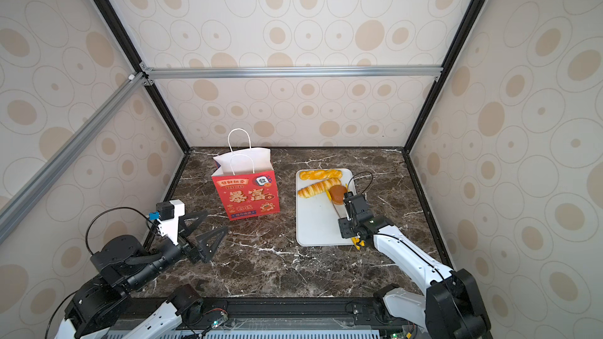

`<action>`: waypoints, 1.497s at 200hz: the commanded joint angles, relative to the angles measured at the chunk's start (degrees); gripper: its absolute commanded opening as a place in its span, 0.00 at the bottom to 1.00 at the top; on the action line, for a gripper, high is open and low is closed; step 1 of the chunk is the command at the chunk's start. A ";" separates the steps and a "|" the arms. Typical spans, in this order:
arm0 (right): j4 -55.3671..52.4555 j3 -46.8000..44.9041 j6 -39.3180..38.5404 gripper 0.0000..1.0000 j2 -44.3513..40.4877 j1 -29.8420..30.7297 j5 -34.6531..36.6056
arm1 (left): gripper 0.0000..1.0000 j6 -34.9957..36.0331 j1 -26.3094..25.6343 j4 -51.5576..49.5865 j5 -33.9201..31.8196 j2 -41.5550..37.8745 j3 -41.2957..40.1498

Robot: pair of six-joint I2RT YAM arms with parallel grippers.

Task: Pack bread into a paper bag
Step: Pick up the fake bread from the plate, then place the fake bread in the paper bag.

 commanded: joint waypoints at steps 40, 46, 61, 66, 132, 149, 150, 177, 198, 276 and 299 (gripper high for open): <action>0.06 1.75 -0.17 0.45 1.70 0.12 -0.16 | 0.98 0.14 0.50 1.41 0.55 0.69 0.48; -0.12 1.84 -0.19 0.42 1.73 0.08 -0.17 | 0.98 0.12 0.51 1.40 0.57 0.71 0.49; -0.35 1.85 -0.48 0.34 1.37 0.12 -0.76 | 0.99 0.16 0.50 1.41 0.57 0.65 0.48; -0.55 1.93 -0.51 0.31 1.22 0.10 -0.87 | 0.98 0.11 0.49 1.43 0.58 0.63 0.45; -4.63 3.92 -1.54 0.08 -4.13 0.36 -3.83 | 0.99 -0.03 0.52 1.34 0.53 0.02 0.43; -6.67 6.00 -2.02 0.09 -8.06 0.86 -5.49 | 0.98 -0.09 0.55 1.42 0.63 -0.16 0.33; -6.78 6.17 -2.03 0.09 -8.37 0.88 -5.65 | 0.98 -0.09 0.57 1.39 0.61 -0.16 0.34; -9.38 11.67 -3.02 0.10 -12.98 1.35 -8.81 | 0.99 -0.10 0.58 1.43 0.74 -0.34 0.27; -12.24 18.12 -4.51 0.10 -12.02 1.69 -10.95 | 0.98 -0.20 0.65 1.39 0.75 -0.60 0.27; -8.09 41.15 -7.57 0.12 0.76 4.45 -22.80 | 0.99 -0.45 0.58 1.43 0.68 -1.33 0.08; -6.52 46.55 -7.66 0.12 6.01 7.00 -26.34 | 0.98 -0.52 0.58 1.36 0.66 -1.48 0.01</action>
